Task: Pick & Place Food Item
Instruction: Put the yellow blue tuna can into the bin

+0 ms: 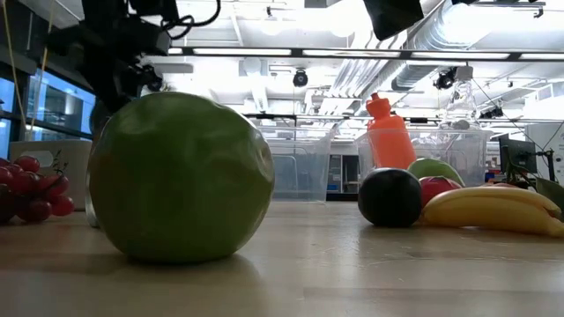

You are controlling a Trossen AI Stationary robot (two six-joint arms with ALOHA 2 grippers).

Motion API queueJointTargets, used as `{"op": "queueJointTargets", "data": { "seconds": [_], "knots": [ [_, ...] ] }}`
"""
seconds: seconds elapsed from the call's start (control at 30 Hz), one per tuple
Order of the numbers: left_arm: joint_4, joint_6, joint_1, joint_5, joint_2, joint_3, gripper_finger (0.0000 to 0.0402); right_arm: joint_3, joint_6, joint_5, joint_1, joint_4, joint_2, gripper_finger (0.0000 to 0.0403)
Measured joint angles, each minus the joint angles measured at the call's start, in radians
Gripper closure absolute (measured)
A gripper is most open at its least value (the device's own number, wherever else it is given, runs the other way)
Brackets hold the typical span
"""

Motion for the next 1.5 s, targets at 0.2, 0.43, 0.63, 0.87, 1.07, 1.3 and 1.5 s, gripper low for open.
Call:
{"op": "queueJointTargets", "data": {
  "seconds": [0.2, 0.43, 0.63, 0.87, 1.07, 1.3, 1.5],
  "knots": [
    [0.032, 0.021, 0.042, 0.02, 0.0, -0.083, 0.0258, 0.0, 0.0, 0.0, 0.0, 0.0, 0.0, 0.0149],
    [0.088, 0.045, 0.09, 0.018, 0.0, -0.164, 0.0258, 0.0, 0.0, 0.0, 0.0, 0.001, 0.0, 0.0149],
    [0.128, 0.056, 0.124, 0.016, 0.0, -0.196, 0.0258, 0.0, 0.0, 0.0, 0.0, 0.001, 0.0, 0.0149],
    [0.13, 0.05, 0.129, 0.016, 0.0, -0.206, 0.0258, 0.0, 0.0, 0.0, 0.0, 0.002, 0.0, 0.0149],
    [0.132, 0.049, 0.129, 0.016, 0.0, -0.206, 0.0258, 0.0, 0.0, 0.0, 0.0, 0.002, 0.0, 0.0149],
    [0.139, 0.021, 0.129, 0.018, 0.0, -0.206, 0.0258, 0.0, 0.0, 0.0, 0.0, 0.0, 0.0, 0.0149],
    [0.187, -0.027, 0.129, 0.018, 0.0, -0.236, 0.0258, 0.0, 0.0, 0.0, 0.0, 0.0, 0.0, 0.0149]
  ]
}}
